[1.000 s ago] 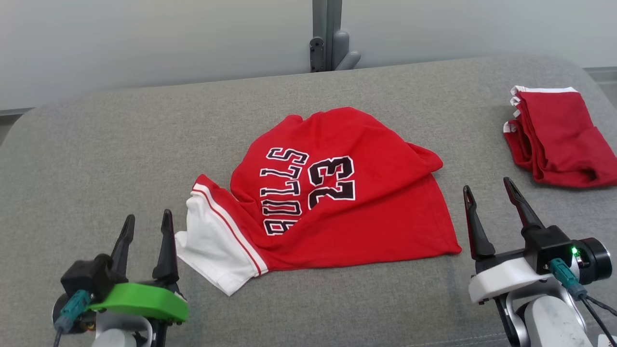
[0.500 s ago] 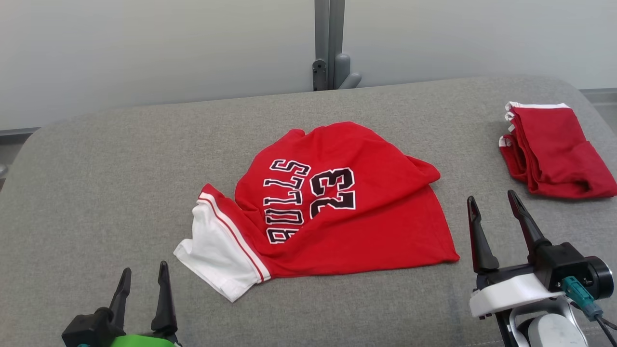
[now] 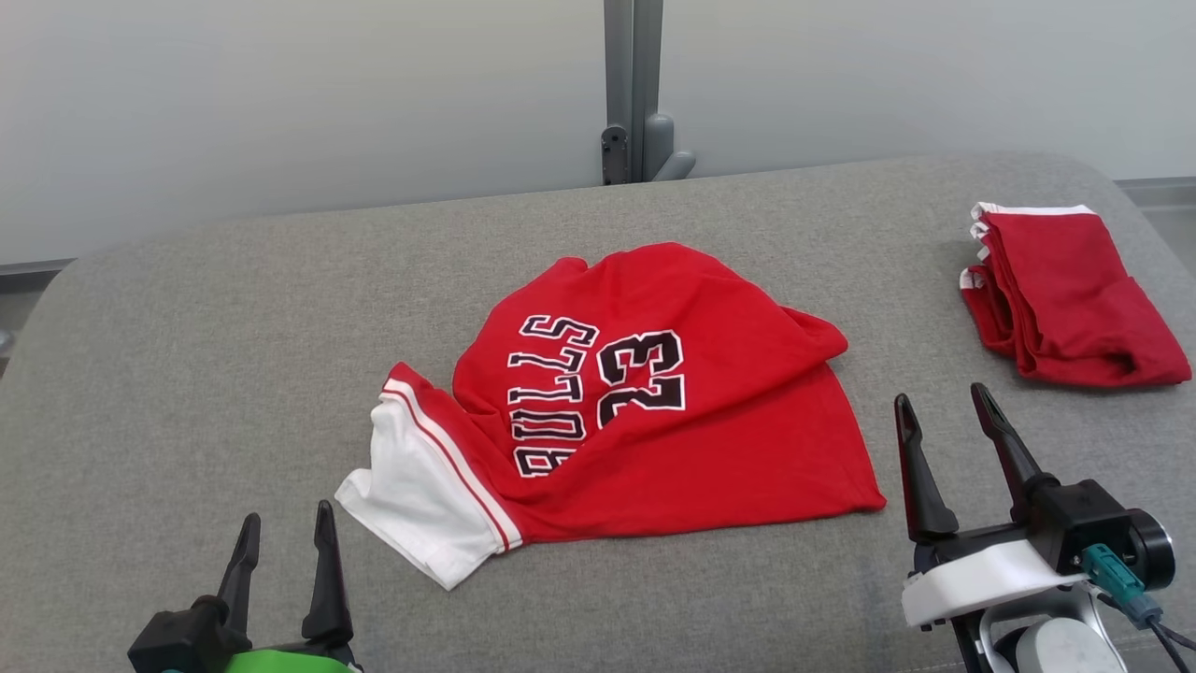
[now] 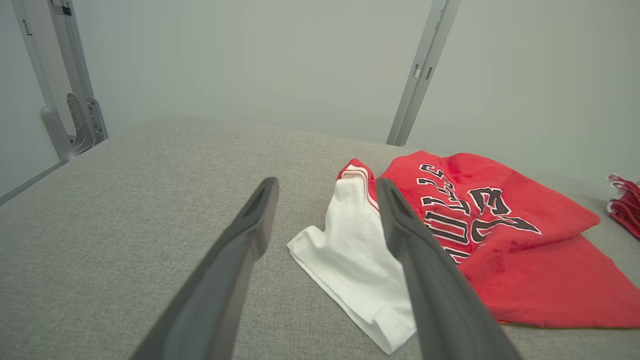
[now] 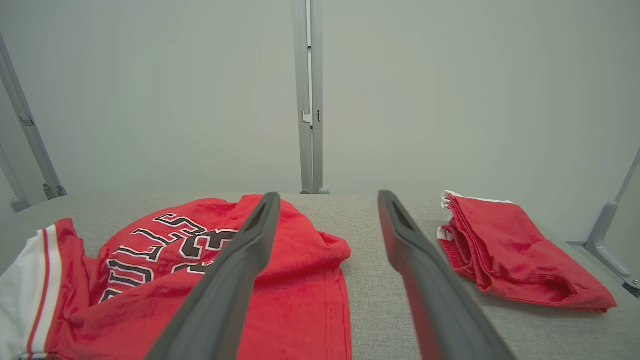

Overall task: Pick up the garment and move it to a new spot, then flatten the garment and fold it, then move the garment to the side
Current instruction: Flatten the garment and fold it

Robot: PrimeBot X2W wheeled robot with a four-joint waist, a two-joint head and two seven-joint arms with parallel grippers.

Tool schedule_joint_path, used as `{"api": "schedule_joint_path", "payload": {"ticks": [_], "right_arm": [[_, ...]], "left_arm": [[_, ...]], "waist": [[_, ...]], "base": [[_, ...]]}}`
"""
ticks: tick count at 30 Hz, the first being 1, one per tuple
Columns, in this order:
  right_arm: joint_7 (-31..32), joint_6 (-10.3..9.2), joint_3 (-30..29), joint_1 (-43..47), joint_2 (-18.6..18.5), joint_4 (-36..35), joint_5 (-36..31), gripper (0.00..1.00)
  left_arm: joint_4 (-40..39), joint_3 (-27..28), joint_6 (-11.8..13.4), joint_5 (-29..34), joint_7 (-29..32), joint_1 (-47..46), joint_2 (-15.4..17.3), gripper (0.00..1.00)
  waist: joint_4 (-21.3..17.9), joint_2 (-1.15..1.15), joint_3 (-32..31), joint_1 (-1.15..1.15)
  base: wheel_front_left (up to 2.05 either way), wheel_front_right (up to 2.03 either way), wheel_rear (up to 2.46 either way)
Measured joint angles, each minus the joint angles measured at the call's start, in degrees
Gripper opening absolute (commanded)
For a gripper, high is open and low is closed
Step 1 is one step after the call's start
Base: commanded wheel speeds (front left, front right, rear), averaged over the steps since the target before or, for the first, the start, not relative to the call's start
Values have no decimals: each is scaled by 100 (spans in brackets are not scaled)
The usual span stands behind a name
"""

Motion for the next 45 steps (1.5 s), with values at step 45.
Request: {"api": "schedule_joint_path", "payload": {"ticks": [45], "right_arm": [[764, 0, -516, -1220, 11, 3619, 1235, 100]], "left_arm": [[256, -120, -178, 197, 0, -104, -198, 100]], "waist": [[438, 0, 453, 0]], "base": [[0, 0, 0]]}}
